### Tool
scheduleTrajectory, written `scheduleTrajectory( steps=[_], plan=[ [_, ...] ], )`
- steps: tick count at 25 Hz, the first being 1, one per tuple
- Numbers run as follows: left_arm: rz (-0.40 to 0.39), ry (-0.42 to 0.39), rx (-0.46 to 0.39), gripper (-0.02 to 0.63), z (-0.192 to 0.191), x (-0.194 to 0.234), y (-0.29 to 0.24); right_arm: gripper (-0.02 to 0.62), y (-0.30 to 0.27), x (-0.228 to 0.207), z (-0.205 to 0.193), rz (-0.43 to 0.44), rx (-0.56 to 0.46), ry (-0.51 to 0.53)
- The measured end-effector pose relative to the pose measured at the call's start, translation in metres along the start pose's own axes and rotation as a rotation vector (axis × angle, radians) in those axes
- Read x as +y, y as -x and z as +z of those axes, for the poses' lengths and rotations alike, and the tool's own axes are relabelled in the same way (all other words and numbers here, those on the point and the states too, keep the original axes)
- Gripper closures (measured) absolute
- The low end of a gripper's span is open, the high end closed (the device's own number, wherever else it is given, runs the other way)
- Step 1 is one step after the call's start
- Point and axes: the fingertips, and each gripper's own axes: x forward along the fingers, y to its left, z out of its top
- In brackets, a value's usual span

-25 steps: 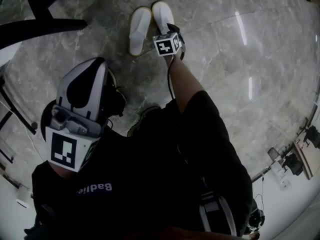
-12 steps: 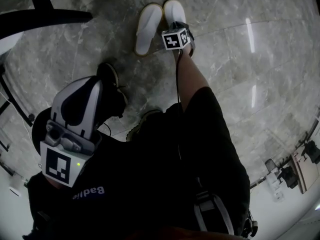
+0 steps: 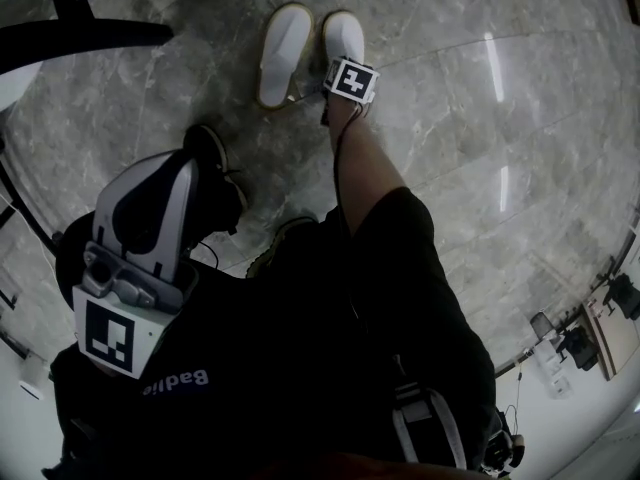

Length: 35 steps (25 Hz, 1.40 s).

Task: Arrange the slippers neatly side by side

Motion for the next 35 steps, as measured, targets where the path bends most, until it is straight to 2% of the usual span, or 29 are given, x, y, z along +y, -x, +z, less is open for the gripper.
scheduleTrajectory(
  steps=[3,11,14,18,25,26,31,35],
  plan=[
    [-0.010,-0.007,0.000,0.606,0.000,-0.005,-0.001,0.580,-0.003,0.013,-0.012,0.063,-0.004,-0.100],
    [-0.040,-0.016,-0.001,0.606,-0.001,-0.014,0.001,0.580,0.006,0.034,-0.022,0.089,0.001,-0.058],
    [-0.052,-0.019,0.006,0.606,-0.004,-0.013,0.002,0.580,0.002,0.037,-0.023,0.102,-0.007,-0.087],
    [-0.061,-0.019,0.004,0.606,-0.005,-0.013,0.000,0.580,0.003,0.048,-0.021,0.118,0.000,-0.067],
    [-0.067,0.000,-0.023,0.606,-0.002,-0.015,-0.002,0.577,0.001,0.057,-0.009,0.179,-0.066,-0.086],
    [-0.071,0.003,-0.030,0.606,0.000,-0.016,-0.003,0.568,0.003,0.056,-0.008,0.185,-0.083,-0.084],
    [-0.129,0.006,-0.071,0.606,0.011,-0.031,-0.017,0.417,0.021,0.055,-0.002,0.260,-0.136,-0.074],
    [-0.207,-0.013,-0.096,0.606,0.019,-0.047,-0.034,0.410,0.050,0.063,-0.005,0.301,-0.131,-0.002]
  ],
)
